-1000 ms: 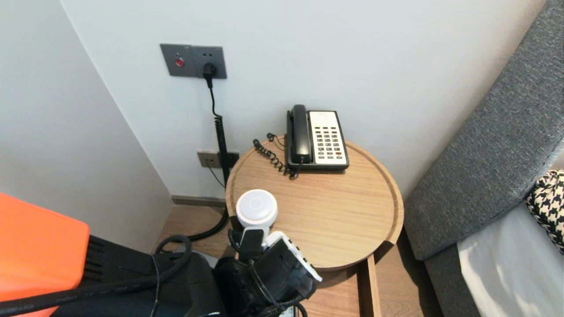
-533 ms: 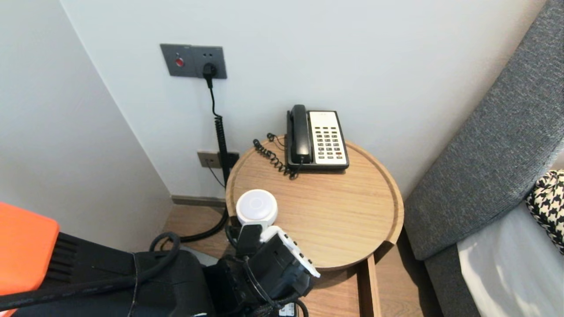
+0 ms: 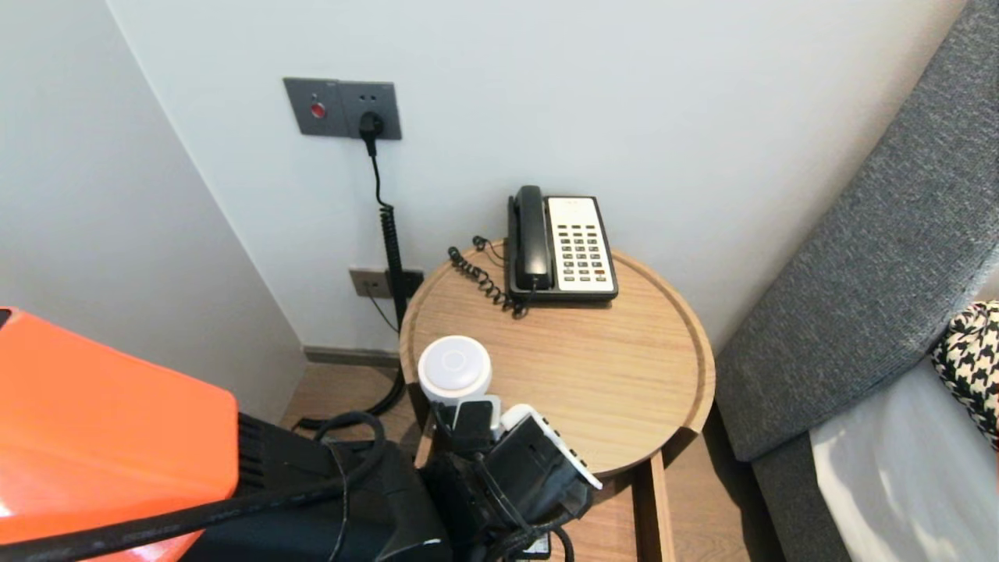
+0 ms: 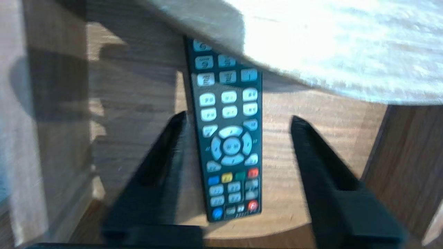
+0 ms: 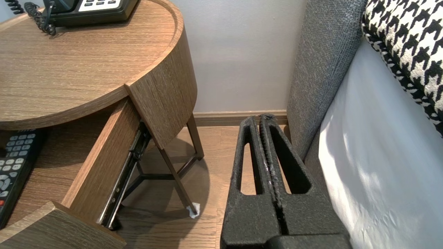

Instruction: Take the remote control out of the drawer one by one and place them on the table

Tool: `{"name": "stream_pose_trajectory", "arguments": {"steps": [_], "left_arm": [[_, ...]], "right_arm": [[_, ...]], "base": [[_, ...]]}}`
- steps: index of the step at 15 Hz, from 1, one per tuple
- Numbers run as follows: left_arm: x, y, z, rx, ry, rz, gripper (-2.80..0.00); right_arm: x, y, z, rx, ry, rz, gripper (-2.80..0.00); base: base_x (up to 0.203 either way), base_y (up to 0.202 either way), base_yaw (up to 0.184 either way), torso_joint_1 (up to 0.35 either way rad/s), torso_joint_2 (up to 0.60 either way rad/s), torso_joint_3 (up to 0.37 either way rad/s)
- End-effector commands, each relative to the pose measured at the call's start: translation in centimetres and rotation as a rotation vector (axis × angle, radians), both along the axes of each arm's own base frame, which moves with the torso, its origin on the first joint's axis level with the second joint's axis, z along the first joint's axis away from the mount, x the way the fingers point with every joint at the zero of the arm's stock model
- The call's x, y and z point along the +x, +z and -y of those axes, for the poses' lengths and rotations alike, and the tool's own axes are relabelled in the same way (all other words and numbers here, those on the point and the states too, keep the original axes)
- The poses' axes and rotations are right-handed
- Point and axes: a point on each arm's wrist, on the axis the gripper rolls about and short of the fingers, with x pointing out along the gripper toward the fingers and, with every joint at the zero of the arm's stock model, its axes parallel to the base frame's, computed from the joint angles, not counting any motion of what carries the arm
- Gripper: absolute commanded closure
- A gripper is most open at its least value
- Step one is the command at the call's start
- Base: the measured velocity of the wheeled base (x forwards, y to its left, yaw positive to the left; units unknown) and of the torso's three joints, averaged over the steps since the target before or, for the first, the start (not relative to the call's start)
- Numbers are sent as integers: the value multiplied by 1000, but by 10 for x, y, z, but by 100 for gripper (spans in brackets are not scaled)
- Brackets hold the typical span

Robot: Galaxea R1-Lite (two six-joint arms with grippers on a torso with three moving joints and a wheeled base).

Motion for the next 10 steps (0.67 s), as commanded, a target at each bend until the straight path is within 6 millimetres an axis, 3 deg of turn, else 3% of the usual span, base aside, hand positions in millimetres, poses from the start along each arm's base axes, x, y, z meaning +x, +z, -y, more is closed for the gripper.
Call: {"name": "stream_pose_trajectory", "arguments": {"steps": [1, 10], "left_arm": [[3, -6, 7, 7, 22, 4, -280], [10, -25, 19, 35, 60, 8, -280]], "right_arm": [[2, -7, 0, 0, 0, -27, 0], [2, -7, 0, 0, -1, -26, 0]], "base": [[0, 0, 0, 0, 0, 0], [0, 0, 0, 0, 0, 0]]}}
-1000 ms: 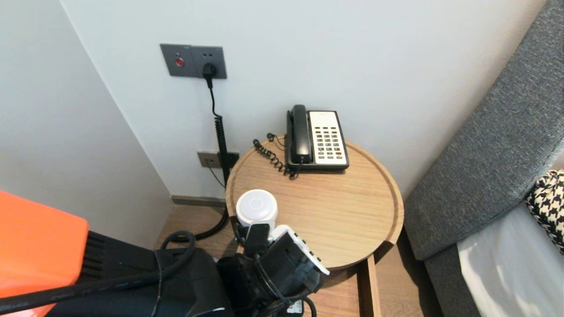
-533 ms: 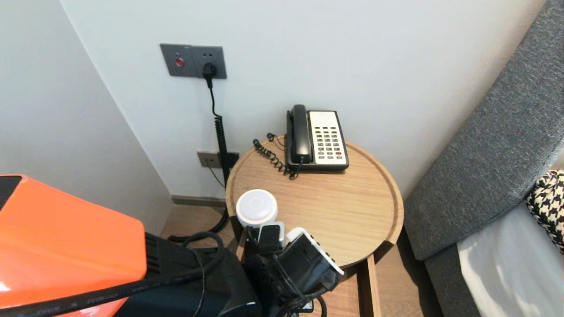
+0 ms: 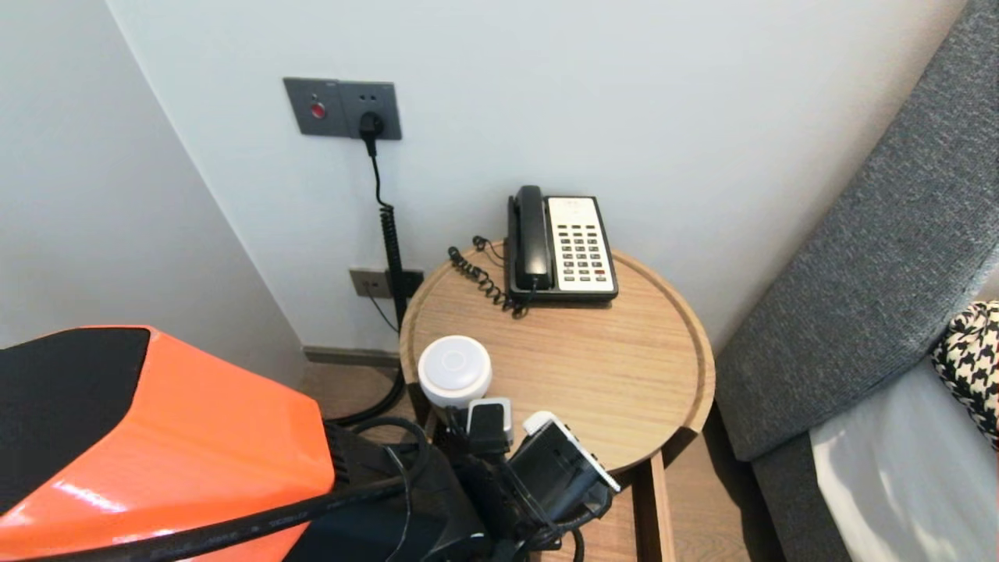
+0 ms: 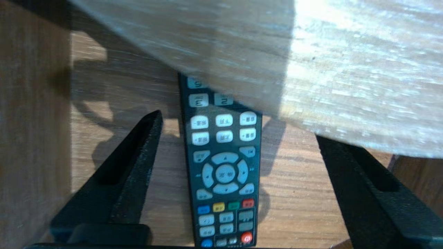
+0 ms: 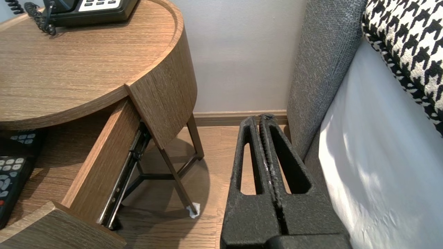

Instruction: Take the remote control out of the drawer one by one and place them on the table

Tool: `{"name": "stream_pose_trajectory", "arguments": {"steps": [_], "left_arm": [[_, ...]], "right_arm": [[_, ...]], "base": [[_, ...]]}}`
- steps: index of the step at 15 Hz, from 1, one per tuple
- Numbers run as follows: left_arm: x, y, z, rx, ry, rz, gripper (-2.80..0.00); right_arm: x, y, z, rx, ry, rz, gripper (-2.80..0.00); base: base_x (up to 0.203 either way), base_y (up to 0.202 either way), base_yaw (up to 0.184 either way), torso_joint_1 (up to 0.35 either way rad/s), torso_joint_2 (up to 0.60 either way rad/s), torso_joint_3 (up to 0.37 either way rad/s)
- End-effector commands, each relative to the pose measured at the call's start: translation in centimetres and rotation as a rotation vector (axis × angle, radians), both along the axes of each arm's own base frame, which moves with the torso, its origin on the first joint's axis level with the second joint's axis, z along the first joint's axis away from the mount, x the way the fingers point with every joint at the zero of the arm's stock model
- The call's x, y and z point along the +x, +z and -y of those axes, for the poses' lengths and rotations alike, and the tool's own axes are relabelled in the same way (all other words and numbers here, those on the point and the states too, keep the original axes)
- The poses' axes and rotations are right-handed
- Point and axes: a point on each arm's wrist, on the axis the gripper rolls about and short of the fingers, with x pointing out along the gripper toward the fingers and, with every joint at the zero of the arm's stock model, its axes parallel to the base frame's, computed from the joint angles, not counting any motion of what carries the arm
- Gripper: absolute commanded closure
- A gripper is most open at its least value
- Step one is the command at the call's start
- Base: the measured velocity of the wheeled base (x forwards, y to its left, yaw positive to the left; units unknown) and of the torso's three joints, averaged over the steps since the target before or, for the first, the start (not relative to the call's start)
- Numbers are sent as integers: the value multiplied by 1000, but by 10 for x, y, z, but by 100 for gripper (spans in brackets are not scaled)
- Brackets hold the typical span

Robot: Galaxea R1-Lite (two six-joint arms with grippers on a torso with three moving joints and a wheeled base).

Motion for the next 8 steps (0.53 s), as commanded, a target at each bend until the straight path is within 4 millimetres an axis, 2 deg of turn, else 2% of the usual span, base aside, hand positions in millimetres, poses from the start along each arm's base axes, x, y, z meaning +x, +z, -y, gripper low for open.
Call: {"name": "stream_pose_trajectory", "arguments": {"steps": [1, 8], "left_arm": [[2, -7, 4, 11, 5, -6, -280], [1, -16, 7, 40, -5, -17, -280]], "right_arm": [[2, -7, 0, 0, 0, -27, 0], [2, -7, 0, 0, 0, -27, 0]], "base": [[0, 0, 0, 0, 0, 0], [0, 0, 0, 0, 0, 0]]}}
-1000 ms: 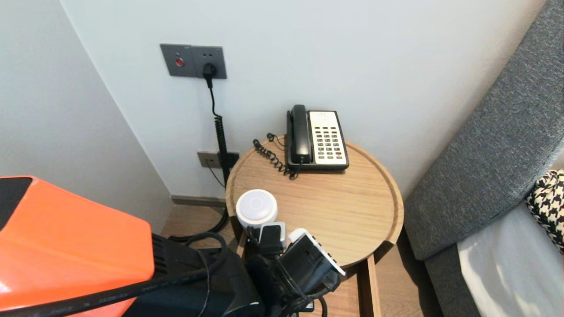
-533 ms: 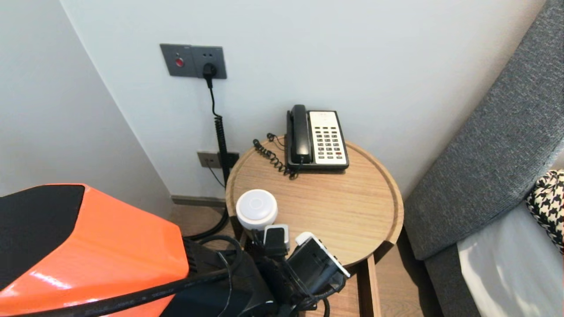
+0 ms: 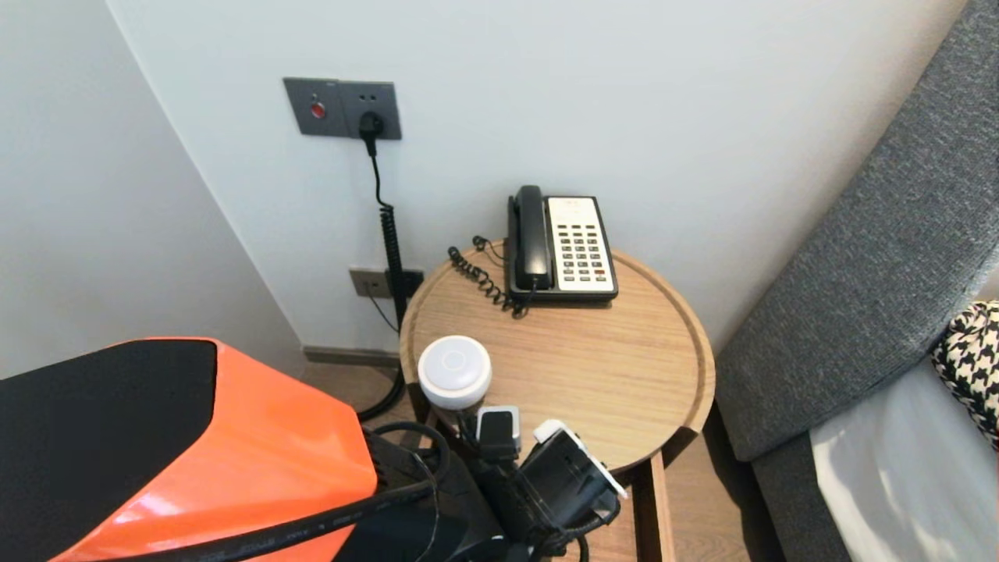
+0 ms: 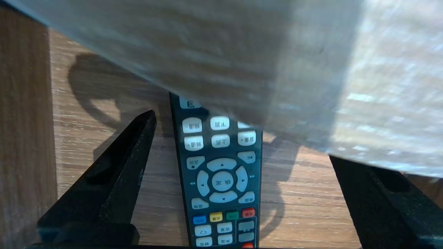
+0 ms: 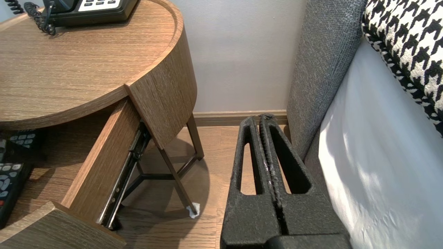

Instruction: Take the remote control out of the drawer one by one and place them on the table

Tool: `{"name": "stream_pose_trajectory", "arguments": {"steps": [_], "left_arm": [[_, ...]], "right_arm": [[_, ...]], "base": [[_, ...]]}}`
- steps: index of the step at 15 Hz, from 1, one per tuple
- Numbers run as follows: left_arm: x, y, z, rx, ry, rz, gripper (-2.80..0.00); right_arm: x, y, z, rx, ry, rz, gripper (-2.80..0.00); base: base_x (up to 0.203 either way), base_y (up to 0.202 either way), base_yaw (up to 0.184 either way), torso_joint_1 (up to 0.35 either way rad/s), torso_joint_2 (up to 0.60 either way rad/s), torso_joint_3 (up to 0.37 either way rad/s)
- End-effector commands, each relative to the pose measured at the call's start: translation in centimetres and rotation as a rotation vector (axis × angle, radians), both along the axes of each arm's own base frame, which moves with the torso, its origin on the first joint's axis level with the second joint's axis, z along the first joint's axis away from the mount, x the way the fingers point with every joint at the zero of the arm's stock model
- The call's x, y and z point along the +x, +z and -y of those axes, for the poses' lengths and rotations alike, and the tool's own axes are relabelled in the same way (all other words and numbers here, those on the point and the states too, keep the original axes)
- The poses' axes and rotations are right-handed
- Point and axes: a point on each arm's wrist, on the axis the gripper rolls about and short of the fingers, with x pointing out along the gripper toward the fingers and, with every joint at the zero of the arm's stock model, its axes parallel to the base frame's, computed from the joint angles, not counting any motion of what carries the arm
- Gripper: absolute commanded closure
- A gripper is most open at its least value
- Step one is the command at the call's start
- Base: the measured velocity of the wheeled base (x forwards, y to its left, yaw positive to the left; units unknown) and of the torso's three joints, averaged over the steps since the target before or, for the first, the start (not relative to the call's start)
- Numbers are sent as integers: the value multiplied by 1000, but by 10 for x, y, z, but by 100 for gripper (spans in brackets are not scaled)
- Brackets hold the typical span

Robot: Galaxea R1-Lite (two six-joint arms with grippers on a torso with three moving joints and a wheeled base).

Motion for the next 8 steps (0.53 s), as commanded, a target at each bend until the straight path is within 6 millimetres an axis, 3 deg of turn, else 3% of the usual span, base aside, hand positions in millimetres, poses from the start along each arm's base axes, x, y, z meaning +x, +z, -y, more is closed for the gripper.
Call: {"name": "stream_pose_trajectory", "arguments": {"steps": [1, 8], "left_arm": [[-1, -5, 0, 12, 1, -5, -280], [-2, -10, 2, 22, 0, -13, -280]], "right_arm": [[2, -7, 0, 0, -1, -27, 0], [2, -7, 0, 0, 0, -27, 0]], "base": [[0, 0, 0, 0, 0, 0], [0, 0, 0, 0, 0, 0]]}}
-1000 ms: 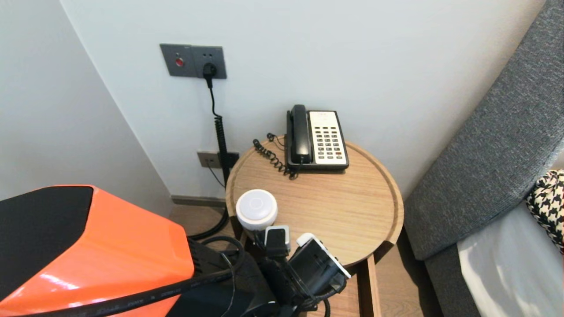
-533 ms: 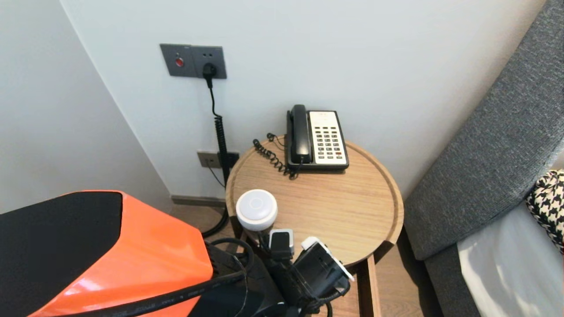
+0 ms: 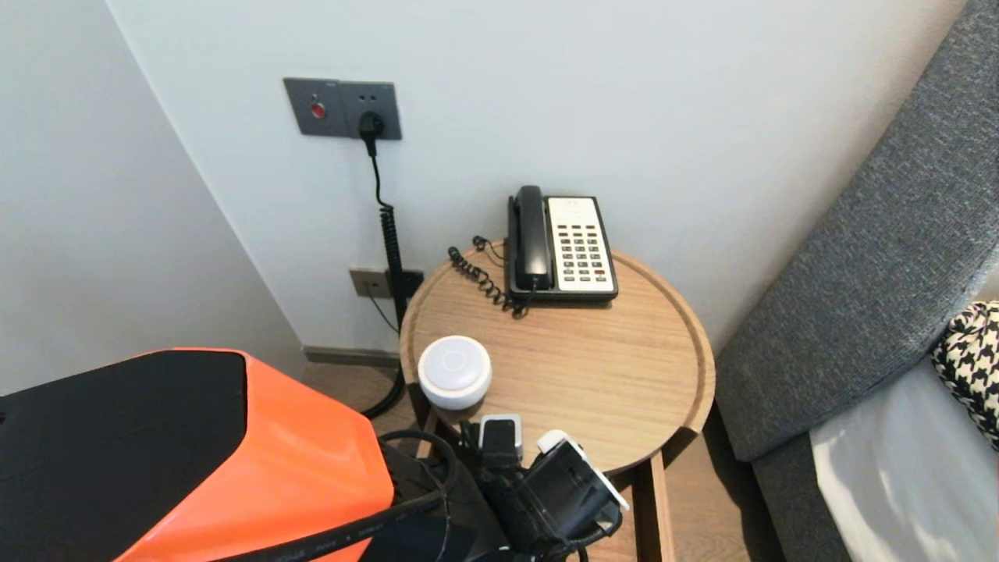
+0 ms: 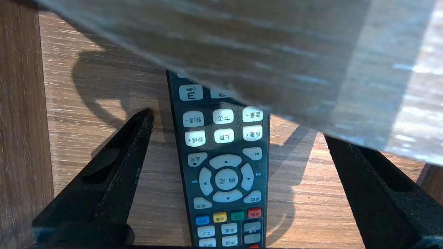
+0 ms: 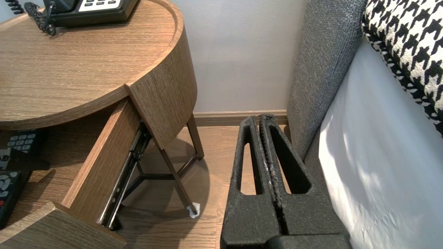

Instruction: Take the remote control out of the drawer one by one and place them on the table

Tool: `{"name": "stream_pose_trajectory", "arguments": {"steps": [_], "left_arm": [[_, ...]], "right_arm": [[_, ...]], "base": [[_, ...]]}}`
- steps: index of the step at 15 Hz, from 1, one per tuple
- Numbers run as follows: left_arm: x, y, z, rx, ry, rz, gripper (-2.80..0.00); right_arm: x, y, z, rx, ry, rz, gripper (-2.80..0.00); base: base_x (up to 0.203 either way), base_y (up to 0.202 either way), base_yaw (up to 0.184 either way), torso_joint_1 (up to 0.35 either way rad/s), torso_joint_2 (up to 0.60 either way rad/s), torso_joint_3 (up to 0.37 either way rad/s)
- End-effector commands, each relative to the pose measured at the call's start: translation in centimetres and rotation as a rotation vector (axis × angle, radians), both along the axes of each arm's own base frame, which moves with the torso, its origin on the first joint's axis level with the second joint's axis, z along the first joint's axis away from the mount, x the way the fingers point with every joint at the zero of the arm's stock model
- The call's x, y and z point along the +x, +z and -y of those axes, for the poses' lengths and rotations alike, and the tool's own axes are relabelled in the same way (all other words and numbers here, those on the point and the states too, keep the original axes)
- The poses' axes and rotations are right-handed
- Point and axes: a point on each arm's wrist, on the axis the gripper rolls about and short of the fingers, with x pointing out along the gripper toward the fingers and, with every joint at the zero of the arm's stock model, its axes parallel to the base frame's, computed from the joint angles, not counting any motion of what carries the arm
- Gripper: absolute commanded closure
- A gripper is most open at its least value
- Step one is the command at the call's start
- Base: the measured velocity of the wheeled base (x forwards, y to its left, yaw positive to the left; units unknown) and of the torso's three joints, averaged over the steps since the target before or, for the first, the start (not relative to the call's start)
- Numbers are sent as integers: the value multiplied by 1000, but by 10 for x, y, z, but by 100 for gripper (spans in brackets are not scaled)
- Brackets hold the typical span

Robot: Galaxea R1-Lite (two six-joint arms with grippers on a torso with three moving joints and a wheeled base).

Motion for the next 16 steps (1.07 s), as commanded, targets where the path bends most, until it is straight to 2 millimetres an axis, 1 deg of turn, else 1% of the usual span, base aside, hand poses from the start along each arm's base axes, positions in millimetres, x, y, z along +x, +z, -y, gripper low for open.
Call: {"name": "stream_pose_trajectory", "arguments": {"steps": [1, 5, 6, 16], "left_arm": [[0, -1, 0, 0, 6, -2, -280], [0, -1, 0, 0, 4, -6, -280], [0, -1, 0, 0, 3, -6, 0], [-2, -3, -2, 23, -4, 3, 0]], "right_arm": [[2, -7, 0, 0, -1, -27, 0], [2, -7, 0, 0, -1, -27, 0], [2, -7, 0, 0, 0, -27, 0], [2, -7, 0, 0, 0, -27, 0]], "base": [[0, 0, 0, 0, 0, 0], [0, 0, 0, 0, 0, 0], [0, 0, 0, 0, 0, 0], [0, 0, 0, 0, 0, 0]]}}
